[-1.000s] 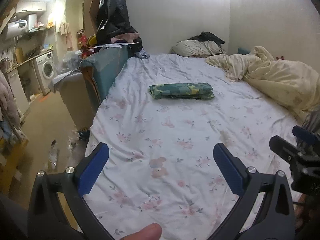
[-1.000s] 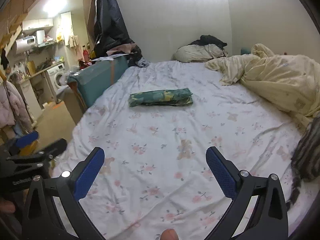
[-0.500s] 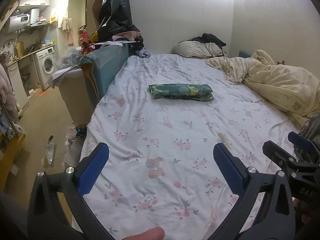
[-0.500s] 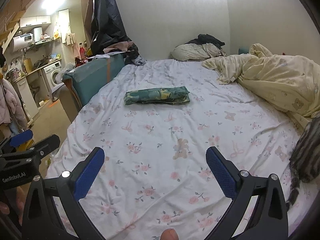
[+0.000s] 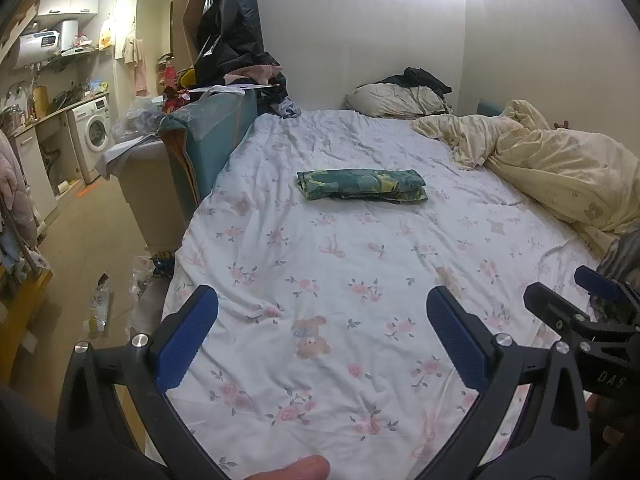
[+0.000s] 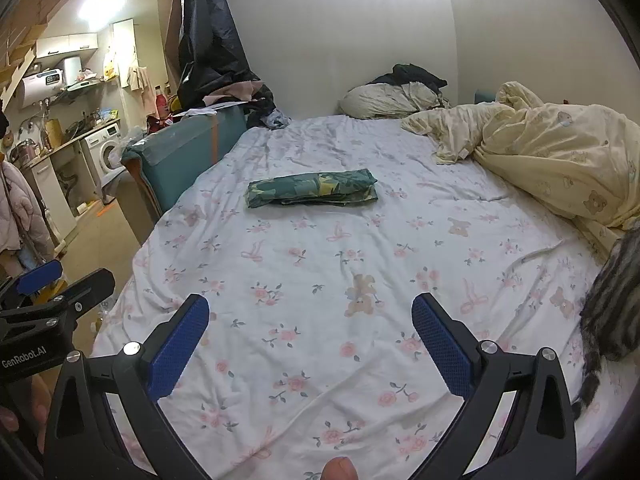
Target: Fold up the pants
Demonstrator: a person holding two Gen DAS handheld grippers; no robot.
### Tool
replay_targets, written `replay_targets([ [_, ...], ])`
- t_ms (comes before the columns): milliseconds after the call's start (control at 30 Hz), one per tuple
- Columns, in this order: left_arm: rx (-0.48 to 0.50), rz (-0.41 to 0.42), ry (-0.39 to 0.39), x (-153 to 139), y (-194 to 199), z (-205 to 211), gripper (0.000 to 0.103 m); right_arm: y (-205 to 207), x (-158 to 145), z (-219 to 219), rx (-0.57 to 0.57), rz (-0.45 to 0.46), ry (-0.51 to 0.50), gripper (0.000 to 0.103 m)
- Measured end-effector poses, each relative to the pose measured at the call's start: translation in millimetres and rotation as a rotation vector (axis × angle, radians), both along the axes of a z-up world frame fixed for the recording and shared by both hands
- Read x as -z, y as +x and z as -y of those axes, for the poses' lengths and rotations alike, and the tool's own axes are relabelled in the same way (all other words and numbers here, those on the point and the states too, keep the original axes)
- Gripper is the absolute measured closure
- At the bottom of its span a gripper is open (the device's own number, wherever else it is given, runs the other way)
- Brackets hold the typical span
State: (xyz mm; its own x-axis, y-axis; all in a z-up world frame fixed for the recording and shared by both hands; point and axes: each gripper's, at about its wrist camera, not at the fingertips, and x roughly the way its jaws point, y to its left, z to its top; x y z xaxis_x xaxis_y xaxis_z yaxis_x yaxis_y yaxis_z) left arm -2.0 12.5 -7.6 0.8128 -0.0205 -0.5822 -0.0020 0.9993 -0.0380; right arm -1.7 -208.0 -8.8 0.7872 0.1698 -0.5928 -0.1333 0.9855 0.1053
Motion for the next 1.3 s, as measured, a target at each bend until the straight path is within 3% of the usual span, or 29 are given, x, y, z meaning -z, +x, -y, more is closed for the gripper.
replay_targets([
  [1300,-0.005,-0.008,-0.005,1.8,0.7,7.7,0.0,2.1,5.6,2.0,0.008,-0.031,0.031,0.0],
])
